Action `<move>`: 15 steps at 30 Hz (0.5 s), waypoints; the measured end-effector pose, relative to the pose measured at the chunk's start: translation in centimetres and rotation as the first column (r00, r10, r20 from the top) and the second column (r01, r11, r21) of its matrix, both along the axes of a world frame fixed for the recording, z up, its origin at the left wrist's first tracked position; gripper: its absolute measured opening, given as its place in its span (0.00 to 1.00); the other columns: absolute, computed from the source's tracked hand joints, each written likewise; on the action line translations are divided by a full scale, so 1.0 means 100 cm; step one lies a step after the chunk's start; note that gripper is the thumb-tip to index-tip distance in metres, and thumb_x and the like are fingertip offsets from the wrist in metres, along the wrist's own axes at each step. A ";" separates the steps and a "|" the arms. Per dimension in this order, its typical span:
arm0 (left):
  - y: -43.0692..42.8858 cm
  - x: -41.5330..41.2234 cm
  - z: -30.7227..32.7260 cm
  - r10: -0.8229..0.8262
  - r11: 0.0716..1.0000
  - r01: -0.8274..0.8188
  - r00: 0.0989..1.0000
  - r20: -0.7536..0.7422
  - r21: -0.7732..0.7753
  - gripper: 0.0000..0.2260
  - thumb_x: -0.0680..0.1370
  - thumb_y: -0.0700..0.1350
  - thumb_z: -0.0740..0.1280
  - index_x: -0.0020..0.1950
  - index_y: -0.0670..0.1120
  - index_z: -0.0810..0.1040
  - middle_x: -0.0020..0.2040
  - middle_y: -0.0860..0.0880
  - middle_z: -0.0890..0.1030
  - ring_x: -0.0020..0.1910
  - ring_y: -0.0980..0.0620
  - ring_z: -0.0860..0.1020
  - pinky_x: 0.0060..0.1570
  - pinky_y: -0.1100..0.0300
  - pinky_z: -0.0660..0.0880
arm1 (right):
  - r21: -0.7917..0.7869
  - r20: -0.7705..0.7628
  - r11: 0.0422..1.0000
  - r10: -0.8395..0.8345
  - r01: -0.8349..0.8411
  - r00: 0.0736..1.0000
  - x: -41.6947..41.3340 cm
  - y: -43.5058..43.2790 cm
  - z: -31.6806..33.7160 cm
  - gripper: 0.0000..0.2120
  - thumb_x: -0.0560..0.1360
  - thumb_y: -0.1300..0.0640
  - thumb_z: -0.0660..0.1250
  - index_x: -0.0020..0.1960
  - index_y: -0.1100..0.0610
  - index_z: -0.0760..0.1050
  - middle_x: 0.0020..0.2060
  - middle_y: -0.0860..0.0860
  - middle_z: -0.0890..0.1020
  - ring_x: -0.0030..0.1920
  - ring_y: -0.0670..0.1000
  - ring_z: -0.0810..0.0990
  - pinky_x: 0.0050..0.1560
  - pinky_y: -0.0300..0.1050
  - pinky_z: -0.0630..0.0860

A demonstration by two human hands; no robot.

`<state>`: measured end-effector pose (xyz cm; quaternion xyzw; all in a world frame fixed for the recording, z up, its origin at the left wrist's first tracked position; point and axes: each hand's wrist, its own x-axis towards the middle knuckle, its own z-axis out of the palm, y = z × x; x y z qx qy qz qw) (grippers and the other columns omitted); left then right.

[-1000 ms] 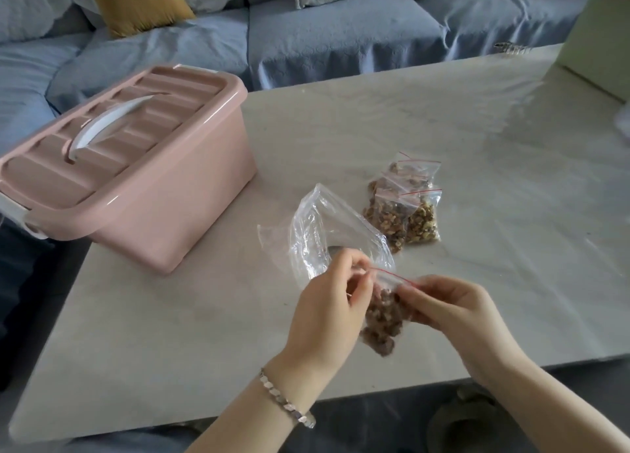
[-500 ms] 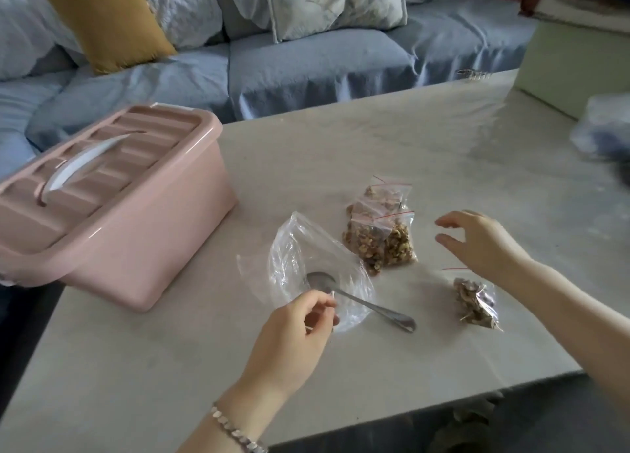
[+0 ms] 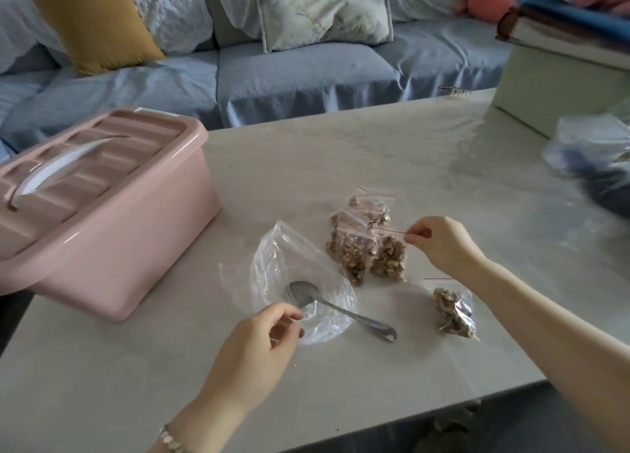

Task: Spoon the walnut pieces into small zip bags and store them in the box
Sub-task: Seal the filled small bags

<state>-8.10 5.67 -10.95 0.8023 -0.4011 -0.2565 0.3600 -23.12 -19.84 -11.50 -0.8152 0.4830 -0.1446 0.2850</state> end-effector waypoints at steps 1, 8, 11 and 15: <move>-0.003 -0.002 0.001 -0.006 1.000 0.007 1.000 0.006 -0.012 0.09 0.75 0.44 0.66 0.41 0.59 0.76 0.38 0.58 0.83 0.39 0.58 0.81 0.47 0.56 0.78 | -0.025 0.017 1.000 -0.001 0.001 1.000 -0.006 0.003 0.003 0.05 0.74 0.59 0.67 0.47 0.59 0.81 0.42 0.53 0.81 0.42 0.50 0.75 0.43 0.40 0.67; -0.025 -0.020 0.017 -0.112 0.971 0.106 0.994 -0.016 -0.216 0.12 0.75 0.49 0.68 0.54 0.62 0.72 0.51 0.63 0.79 0.52 0.68 0.75 0.50 0.72 0.71 | -0.289 0.204 0.955 0.123 -0.060 0.971 -0.030 0.052 0.054 0.02 0.71 0.61 0.71 0.41 0.56 0.81 0.35 0.49 0.80 0.35 0.47 0.75 0.39 0.28 0.67; -0.025 -0.025 0.016 -0.127 0.957 0.075 0.976 -0.175 -0.279 0.23 0.68 0.58 0.69 0.61 0.65 0.65 0.60 0.69 0.72 0.60 0.71 0.70 0.58 0.74 0.68 | -0.110 0.355 0.985 0.166 -0.136 0.920 -0.027 0.085 0.058 0.07 0.69 0.60 0.71 0.37 0.48 0.79 0.33 0.44 0.82 0.38 0.44 0.78 0.39 0.27 0.70; -0.015 -0.023 -0.009 -0.145 0.959 0.050 0.932 -0.333 -0.278 0.22 0.66 0.54 0.74 0.58 0.60 0.73 0.55 0.63 0.80 0.55 0.64 0.77 0.54 0.68 0.73 | -0.057 0.345 0.945 0.323 -0.323 0.881 -0.015 0.125 0.022 0.12 0.69 0.62 0.72 0.38 0.45 0.77 0.33 0.40 0.81 0.39 0.39 0.79 0.39 0.26 0.70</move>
